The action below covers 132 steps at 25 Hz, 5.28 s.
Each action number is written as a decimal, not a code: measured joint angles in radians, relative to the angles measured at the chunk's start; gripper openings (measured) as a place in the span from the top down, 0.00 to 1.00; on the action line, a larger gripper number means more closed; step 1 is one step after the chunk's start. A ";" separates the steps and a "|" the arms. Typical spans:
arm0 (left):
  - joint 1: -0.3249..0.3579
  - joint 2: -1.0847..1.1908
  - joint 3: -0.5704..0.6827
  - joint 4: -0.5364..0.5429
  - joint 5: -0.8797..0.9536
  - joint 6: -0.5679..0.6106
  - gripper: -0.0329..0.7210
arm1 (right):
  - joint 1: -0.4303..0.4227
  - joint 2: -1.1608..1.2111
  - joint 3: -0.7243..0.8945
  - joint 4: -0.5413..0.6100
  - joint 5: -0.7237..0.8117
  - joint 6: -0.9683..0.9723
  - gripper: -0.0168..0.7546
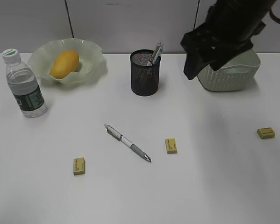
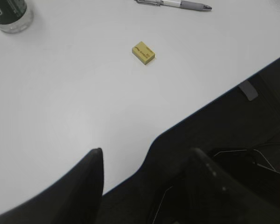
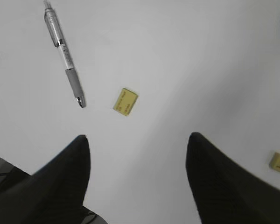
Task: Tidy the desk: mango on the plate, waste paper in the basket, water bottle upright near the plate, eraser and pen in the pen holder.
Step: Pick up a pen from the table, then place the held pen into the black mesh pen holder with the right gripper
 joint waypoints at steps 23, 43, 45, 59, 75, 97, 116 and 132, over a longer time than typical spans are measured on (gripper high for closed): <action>0.000 0.000 0.000 0.000 -0.001 0.000 0.38 | 0.349 0.383 -0.252 -0.052 0.060 -0.004 0.31; 0.000 0.000 0.000 0.000 -0.001 0.000 0.38 | 0.345 0.619 -0.313 -0.135 -0.043 0.012 0.31; 0.000 0.000 0.000 0.000 -0.001 0.000 0.38 | 0.341 0.638 -0.334 -0.135 -0.043 0.012 0.31; 0.000 0.000 0.000 0.000 -0.001 0.000 0.38 | 0.339 0.686 -0.354 -0.139 -0.052 0.012 0.45; 0.000 0.000 0.000 0.000 -0.001 0.000 0.38 | 0.339 0.684 -0.427 -0.225 0.023 0.027 0.83; 0.000 0.000 0.000 0.000 -0.001 0.000 0.38 | 0.200 0.400 -0.708 -0.307 -0.095 0.102 0.83; 0.000 0.000 0.000 0.000 -0.001 0.000 0.38 | 0.083 0.313 -0.505 -0.307 -0.482 0.223 0.83; 0.000 0.000 0.000 0.000 -0.001 0.000 0.38 | 0.078 0.316 -0.113 -0.400 -1.106 0.326 0.83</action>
